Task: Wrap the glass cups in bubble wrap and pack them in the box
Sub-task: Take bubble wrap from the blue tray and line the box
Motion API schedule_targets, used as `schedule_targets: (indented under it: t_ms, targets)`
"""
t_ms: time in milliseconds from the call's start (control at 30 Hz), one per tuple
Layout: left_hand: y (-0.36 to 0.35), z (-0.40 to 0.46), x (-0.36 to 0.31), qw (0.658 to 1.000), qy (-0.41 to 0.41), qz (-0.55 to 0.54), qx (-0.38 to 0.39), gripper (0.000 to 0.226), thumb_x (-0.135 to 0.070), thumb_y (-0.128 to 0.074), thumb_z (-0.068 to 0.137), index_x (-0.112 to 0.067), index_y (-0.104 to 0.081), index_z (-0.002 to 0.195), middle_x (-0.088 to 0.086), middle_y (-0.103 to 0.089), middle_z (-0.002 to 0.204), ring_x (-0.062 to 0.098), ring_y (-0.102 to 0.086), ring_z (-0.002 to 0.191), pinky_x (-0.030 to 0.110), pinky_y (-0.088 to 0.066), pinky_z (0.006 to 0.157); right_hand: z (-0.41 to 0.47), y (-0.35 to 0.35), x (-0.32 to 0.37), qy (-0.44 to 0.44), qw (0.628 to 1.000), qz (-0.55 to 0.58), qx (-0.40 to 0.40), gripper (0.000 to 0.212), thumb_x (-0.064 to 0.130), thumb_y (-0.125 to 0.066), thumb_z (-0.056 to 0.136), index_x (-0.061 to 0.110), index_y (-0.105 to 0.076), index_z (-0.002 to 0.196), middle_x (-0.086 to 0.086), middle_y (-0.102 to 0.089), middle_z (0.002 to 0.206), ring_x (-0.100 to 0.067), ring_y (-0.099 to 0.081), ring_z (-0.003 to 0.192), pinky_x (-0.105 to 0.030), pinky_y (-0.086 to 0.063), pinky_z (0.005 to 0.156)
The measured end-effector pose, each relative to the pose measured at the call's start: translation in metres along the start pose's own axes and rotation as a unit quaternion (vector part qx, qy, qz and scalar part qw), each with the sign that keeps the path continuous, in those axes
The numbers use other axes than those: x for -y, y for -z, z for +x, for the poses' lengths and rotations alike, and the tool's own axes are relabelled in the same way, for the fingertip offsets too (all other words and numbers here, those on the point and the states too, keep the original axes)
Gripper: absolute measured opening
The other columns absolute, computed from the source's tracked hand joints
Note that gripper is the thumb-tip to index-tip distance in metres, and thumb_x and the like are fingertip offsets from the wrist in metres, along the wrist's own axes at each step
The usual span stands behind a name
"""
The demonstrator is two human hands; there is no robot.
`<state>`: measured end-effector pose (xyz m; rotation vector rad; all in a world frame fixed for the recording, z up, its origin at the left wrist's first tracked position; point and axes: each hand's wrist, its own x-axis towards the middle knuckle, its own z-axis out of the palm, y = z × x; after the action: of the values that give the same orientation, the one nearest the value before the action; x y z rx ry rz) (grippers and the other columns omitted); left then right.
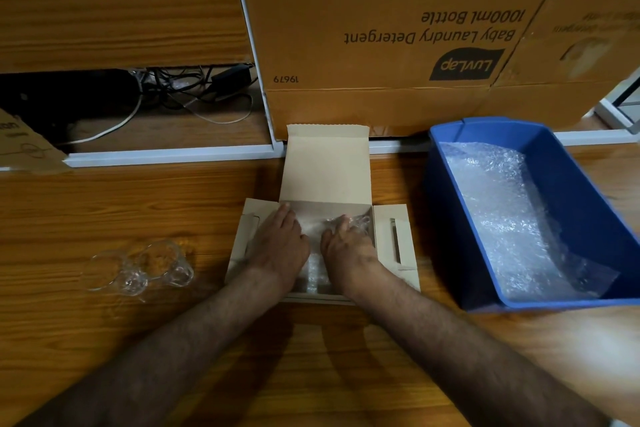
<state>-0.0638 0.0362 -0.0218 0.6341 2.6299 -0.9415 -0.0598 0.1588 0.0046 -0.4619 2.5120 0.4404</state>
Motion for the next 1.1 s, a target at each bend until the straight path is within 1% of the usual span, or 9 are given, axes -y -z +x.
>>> schedule_targets:
  t_ms: [167, 233, 333, 433, 500, 633, 733, 967, 1100]
  targets:
    - [0.007, 0.005, -0.005, 0.997, -0.011, 0.021, 0.069, 0.050, -0.035, -0.069, 0.093, -0.011, -0.061, 0.136, 0.022, -0.038, 0.159, 0.039, -0.027, 0.150, 0.053, -0.009, 0.127, 0.006, -0.011, -0.004, -0.014, 0.999, 0.010, 0.042, 0.092, 0.035, -0.060, 0.102, 0.007, 0.002, 0.164, -0.037, -0.001, 0.165, -0.049, -0.004, 0.155, -0.047, -0.024, 0.124]
    - [-0.001, 0.009, -0.007, 0.992, -0.016, 0.027, 0.124, 0.054, -0.046, -0.065, 0.095, -0.012, -0.062, 0.137, 0.021, -0.030, 0.164, 0.038, -0.018, 0.154, 0.054, -0.003, 0.127, 0.008, -0.015, -0.008, -0.004, 0.999, 0.013, 0.050, 0.098, 0.039, -0.063, 0.100, 0.007, 0.005, 0.164, -0.036, -0.002, 0.165, -0.049, -0.004, 0.155, -0.047, -0.023, 0.124]
    - [-0.006, 0.010, -0.005, 0.990, -0.038, -0.009, 0.137, 0.063, -0.068, -0.047, 0.097, -0.019, -0.065, 0.133, 0.014, -0.040, 0.161, 0.033, -0.021, 0.154, 0.054, 0.004, 0.126, 0.007, -0.012, -0.013, 0.012, 0.998, 0.015, 0.053, 0.092, 0.033, -0.064, 0.100, 0.008, -0.003, 0.164, -0.034, -0.006, 0.166, -0.047, -0.011, 0.155, -0.046, -0.030, 0.121]
    - [-0.006, 0.010, -0.005, 0.996, -0.050, -0.003, 0.078, 0.050, -0.053, -0.053, 0.100, -0.016, -0.067, 0.130, 0.017, -0.045, 0.156, 0.036, -0.027, 0.151, 0.056, -0.002, 0.126, 0.002, -0.005, -0.015, 0.021, 0.999, 0.004, 0.043, 0.079, 0.023, -0.065, 0.100, 0.008, -0.019, 0.162, -0.034, -0.013, 0.165, -0.045, -0.023, 0.153, -0.044, -0.039, 0.116]
    - [-0.006, 0.009, -0.009, 0.997, -0.035, 0.025, 0.064, 0.055, -0.040, -0.062, 0.098, -0.007, -0.055, 0.142, 0.022, -0.039, 0.159, 0.040, -0.024, 0.152, 0.056, -0.005, 0.127, -0.001, -0.006, -0.012, 0.025, 0.999, -0.030, 0.028, 0.074, 0.029, -0.063, 0.101, 0.006, -0.025, 0.160, -0.032, -0.022, 0.164, -0.043, -0.030, 0.151, -0.045, -0.038, 0.116]
    - [-0.003, 0.004, -0.016, 0.995, -0.018, -0.010, 0.094, 0.089, -0.046, -0.053, 0.101, -0.002, -0.005, 0.162, 0.026, -0.010, 0.168, 0.043, -0.006, 0.156, 0.051, 0.001, 0.127, 0.005, -0.019, -0.008, 0.051, 0.998, -0.013, 0.019, 0.067, 0.029, -0.070, 0.096, 0.004, -0.040, 0.151, -0.017, -0.054, 0.145, -0.031, -0.058, 0.129, -0.041, -0.049, 0.104]
    - [0.002, 0.001, -0.013, 0.995, -0.020, -0.034, 0.091, 0.093, -0.045, -0.055, 0.100, -0.003, 0.002, 0.162, 0.026, -0.006, 0.169, 0.041, -0.004, 0.157, 0.049, 0.002, 0.126, 0.005, -0.020, -0.013, 0.054, 0.998, 0.000, -0.012, 0.059, 0.019, -0.069, 0.097, 0.003, -0.042, 0.148, -0.015, -0.060, 0.138, -0.026, -0.063, 0.121, -0.036, -0.053, 0.097]
    - [0.004, -0.007, -0.008, 0.993, -0.029, -0.085, 0.073, 0.094, -0.054, -0.059, 0.095, -0.008, -0.013, 0.162, 0.023, -0.020, 0.167, 0.038, -0.012, 0.156, 0.053, 0.006, 0.125, -0.010, -0.017, -0.020, 0.066, 0.997, -0.019, -0.028, 0.064, 0.027, -0.068, 0.098, 0.003, -0.039, 0.150, -0.017, -0.057, 0.142, -0.027, -0.059, 0.127, -0.037, -0.050, 0.103]
    - [0.014, -0.021, 0.001, 0.988, -0.035, -0.149, 0.016, 0.070, -0.039, -0.065, 0.094, -0.016, -0.037, 0.154, 0.014, -0.039, 0.160, 0.032, -0.025, 0.152, 0.054, 0.007, 0.125, -0.036, -0.013, -0.031, 0.079, 0.992, -0.009, -0.093, 0.081, 0.022, -0.072, 0.094, 0.007, -0.024, 0.157, -0.021, -0.029, 0.162, -0.033, -0.039, 0.145, -0.041, -0.046, 0.109]
